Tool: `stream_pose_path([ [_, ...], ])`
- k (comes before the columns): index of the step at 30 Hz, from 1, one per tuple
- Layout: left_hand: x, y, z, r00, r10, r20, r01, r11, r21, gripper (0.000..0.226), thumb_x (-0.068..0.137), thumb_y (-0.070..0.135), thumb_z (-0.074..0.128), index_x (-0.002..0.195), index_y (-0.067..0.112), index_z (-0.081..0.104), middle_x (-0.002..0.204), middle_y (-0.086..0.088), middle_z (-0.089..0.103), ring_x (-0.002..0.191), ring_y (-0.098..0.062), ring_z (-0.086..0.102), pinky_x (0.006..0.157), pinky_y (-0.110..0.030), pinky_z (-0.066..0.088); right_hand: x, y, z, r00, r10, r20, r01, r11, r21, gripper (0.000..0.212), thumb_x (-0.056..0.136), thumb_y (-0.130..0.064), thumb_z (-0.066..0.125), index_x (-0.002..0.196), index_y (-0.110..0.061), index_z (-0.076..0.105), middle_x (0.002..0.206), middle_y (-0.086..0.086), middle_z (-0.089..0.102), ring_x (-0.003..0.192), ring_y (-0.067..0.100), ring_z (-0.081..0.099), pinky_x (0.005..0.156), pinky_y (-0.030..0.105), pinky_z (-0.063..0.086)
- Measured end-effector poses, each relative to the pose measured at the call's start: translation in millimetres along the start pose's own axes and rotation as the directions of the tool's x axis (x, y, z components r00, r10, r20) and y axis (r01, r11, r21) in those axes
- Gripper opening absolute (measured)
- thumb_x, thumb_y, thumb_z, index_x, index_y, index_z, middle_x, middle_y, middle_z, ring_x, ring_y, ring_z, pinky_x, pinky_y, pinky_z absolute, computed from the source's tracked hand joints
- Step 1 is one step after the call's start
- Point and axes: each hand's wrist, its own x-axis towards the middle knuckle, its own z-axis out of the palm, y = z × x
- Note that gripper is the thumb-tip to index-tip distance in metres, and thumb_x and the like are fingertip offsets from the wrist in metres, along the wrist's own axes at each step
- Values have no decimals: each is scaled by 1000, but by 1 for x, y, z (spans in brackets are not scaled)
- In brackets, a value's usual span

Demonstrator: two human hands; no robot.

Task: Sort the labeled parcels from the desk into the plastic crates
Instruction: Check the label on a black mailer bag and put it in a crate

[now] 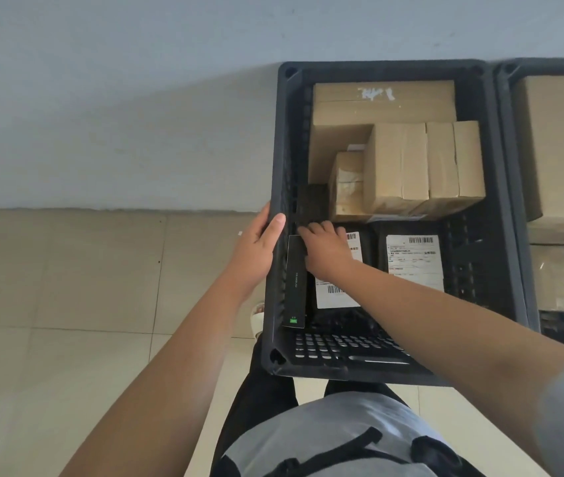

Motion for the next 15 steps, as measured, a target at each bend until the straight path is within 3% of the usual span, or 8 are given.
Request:
stream_pose_path([
  [4,0,0,2,1000,1,-5,-1,1000,9,50,109,47,40,158,37,37,155,22,46,144,-3,40,124,-36,31,-6,8,8,998,43,54,-43,999,-8,72,99,-40,57,160,-18,27,168,7,24,158,31,9,124,58,9],
  [6,0,1,4,1000,-6,-4,6,1000,20,50,110,47,38,159,38,35,151,26,45,140,1,40,121,-31,31,-8,15,11,995,66,71,-65,998,-7,76,99,-54,52,160,-17,26,167,6,27,158,29,11,124,58,9],
  [9,-1,3,4,1000,-14,-9,15,999,29,49,110,45,38,158,39,34,137,37,46,126,14,43,112,-22,32,-16,16,16,995,101,29,-101,995,-3,78,98,-60,49,159,-17,26,165,5,29,157,29,15,125,59,10],
  [15,-1,5,3,999,-35,-3,35,999,39,57,108,50,39,162,35,28,164,16,37,152,-9,31,124,-35,26,-27,4,24,982,186,26,-186,982,19,76,102,-59,39,163,-18,19,170,3,18,159,28,5,124,63,6],
])
